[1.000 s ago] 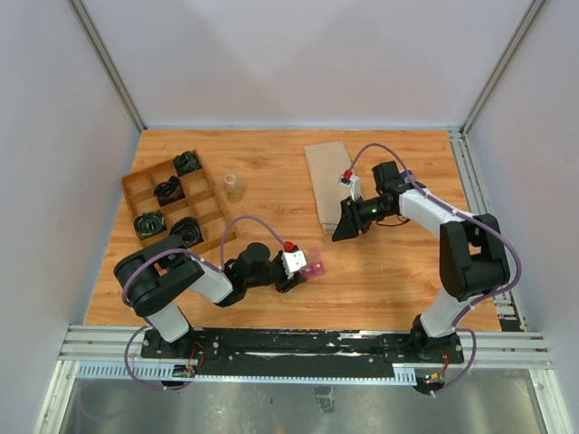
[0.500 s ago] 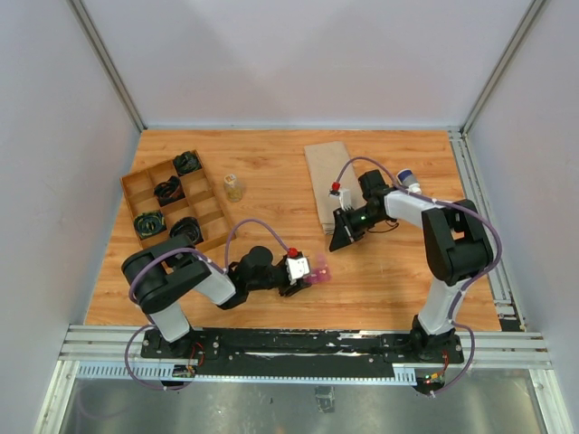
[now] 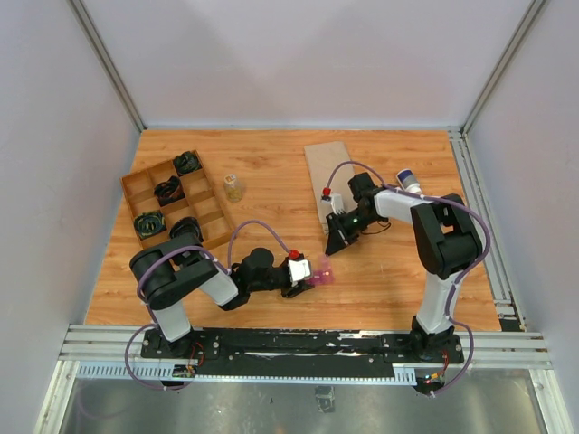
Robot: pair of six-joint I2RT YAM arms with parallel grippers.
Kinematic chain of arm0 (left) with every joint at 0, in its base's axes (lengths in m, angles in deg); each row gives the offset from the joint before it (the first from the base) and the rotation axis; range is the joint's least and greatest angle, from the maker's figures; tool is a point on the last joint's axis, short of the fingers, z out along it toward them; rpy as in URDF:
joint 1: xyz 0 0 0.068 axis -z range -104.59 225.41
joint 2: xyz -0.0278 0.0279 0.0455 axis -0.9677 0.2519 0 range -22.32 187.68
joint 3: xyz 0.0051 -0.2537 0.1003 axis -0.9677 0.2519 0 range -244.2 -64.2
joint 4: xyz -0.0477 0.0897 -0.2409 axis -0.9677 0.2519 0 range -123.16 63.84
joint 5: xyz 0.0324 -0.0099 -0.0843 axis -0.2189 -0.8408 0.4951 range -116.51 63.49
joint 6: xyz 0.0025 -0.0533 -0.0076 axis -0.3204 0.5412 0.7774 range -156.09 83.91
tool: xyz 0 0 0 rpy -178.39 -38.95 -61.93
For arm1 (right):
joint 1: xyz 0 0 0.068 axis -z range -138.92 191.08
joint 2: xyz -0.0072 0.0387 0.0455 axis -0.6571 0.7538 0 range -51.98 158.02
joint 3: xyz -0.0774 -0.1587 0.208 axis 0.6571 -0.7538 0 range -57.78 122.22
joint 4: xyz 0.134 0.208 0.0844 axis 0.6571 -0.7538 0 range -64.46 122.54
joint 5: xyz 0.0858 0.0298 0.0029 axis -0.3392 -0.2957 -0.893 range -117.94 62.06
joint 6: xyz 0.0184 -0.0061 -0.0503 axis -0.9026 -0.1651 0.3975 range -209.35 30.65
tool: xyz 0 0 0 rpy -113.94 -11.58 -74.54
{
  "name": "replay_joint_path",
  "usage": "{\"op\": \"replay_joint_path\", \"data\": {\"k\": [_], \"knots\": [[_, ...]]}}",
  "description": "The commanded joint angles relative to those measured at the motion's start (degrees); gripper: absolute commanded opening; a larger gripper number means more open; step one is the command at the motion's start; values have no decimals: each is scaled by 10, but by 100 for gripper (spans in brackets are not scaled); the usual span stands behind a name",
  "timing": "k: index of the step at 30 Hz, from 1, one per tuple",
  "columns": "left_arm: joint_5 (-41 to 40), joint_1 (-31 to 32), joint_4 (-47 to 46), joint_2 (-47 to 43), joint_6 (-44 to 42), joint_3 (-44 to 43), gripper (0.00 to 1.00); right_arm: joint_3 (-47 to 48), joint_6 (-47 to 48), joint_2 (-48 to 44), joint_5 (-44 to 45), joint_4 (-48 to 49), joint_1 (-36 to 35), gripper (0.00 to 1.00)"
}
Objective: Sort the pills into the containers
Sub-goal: Close the pill container at the center of the board.
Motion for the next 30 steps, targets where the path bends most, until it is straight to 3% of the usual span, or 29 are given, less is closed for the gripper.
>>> {"op": "replay_joint_path", "data": {"k": [1, 11, 14, 20, 30], "knots": [[14, 7, 31, 20, 4, 1, 41, 33, 44, 16, -49, -48, -14, 8], [13, 6, 11, 33, 11, 7, 41, 58, 155, 6, -125, -149, -19, 8], [9, 6, 9, 37, 17, 7, 41, 52, 193, -21, -102, -182, -39, 7], [3, 6, 15, 35, 17, 9, 42, 22, 179, -56, -32, -161, -53, 7], [10, 6, 16, 44, 24, -1, 42, 1, 192, -56, 61, -173, -83, 6]]}}
